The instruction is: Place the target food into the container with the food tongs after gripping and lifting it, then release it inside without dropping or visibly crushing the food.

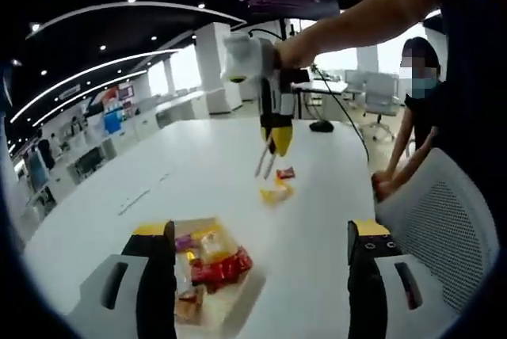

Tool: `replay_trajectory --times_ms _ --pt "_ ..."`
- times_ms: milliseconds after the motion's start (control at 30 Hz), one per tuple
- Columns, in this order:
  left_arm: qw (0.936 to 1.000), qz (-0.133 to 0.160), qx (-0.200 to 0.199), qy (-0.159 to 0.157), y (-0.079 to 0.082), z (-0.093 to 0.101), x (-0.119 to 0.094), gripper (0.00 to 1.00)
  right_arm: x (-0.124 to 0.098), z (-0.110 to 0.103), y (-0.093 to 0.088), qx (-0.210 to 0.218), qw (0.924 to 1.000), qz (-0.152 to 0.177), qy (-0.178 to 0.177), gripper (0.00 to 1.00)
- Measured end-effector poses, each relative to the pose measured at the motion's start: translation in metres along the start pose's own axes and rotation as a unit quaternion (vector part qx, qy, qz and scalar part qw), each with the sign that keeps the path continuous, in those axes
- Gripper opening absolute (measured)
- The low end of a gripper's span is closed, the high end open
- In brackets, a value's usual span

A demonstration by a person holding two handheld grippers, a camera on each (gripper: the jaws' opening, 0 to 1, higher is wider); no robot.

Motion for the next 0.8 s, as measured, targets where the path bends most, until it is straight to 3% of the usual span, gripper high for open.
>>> replay_trajectory --times_ms 233,367,533,600,800 --pt "0.9992 -0.012 0.032 -0.023 0.006 -0.003 0.023 0.77 -0.012 -0.02 0.011 -0.002 0.9992 0.026 0.031 0.08" --pt "0.9983 -0.016 0.049 -0.028 0.009 -0.004 0.035 0.66 -0.018 -0.032 0.016 0.0 0.9984 0.038 0.043 0.08" --pt "0.996 -0.001 0.086 -0.024 0.025 0.001 0.054 0.63 -0.017 -0.046 0.022 0.008 0.9965 0.045 0.07 0.08" --pt "0.9952 0.004 0.093 -0.029 0.031 0.004 0.059 0.57 -0.016 -0.051 0.024 0.011 0.9955 0.048 0.081 0.08" --pt "0.9917 -0.009 0.121 -0.042 0.031 0.012 0.068 0.48 -0.011 -0.057 0.027 0.015 0.9938 0.048 0.1 0.08"
Point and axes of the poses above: the point that each gripper's makers call its tool centre point, and the gripper's own axes: x roughly forward along the fingers, z roughly to its right, y roughly out of its top, the point moved 5 cm from there along -x, roughly backward along the fingers, and after that the axes turned 2 degrees about y, right-handed, at the moved point
